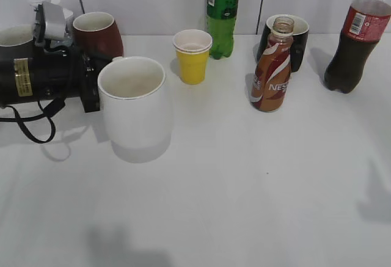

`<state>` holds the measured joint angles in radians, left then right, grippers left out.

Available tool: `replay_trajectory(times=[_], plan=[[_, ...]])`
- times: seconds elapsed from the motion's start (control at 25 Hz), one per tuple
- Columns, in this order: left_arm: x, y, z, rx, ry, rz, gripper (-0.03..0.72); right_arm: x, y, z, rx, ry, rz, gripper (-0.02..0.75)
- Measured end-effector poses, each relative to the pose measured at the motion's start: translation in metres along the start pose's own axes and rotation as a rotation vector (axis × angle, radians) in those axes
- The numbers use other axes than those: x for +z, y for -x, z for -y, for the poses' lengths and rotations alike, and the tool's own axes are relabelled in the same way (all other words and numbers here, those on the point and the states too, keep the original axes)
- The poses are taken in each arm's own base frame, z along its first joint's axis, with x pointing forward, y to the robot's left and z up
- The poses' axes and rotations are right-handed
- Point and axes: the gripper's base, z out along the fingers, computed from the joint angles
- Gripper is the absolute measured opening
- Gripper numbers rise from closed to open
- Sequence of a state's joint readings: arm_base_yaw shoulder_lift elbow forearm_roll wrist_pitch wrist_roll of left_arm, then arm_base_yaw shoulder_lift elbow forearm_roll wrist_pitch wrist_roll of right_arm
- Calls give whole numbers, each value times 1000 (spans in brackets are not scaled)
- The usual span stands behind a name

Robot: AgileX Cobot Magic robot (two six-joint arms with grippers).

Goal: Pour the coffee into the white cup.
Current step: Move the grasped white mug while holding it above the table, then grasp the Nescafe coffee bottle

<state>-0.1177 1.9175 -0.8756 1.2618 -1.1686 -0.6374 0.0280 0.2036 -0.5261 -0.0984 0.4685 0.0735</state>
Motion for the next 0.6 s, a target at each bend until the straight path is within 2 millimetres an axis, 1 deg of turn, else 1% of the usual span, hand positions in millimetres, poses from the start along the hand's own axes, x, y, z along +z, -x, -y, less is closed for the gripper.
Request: replay_trajectory(times=[0.2, 0.36, 0.44, 0.52, 0.6], plan=[[0, 0, 0, 0, 0, -1, 54, 48, 19, -5, -55, 27, 119, 571], [0, 0, 0, 0, 0, -1, 54, 86, 21, -9, -70, 47, 165, 571], [0, 0, 0, 0, 0, -1, 54, 102, 12, -11, -76, 59, 167, 571], [0, 0, 0, 0, 0, -1, 54, 113, 1, -13, -67, 76, 170, 571], [0, 0, 0, 0, 0, -1, 54, 121, -17, -16, -55, 111, 150, 571]])
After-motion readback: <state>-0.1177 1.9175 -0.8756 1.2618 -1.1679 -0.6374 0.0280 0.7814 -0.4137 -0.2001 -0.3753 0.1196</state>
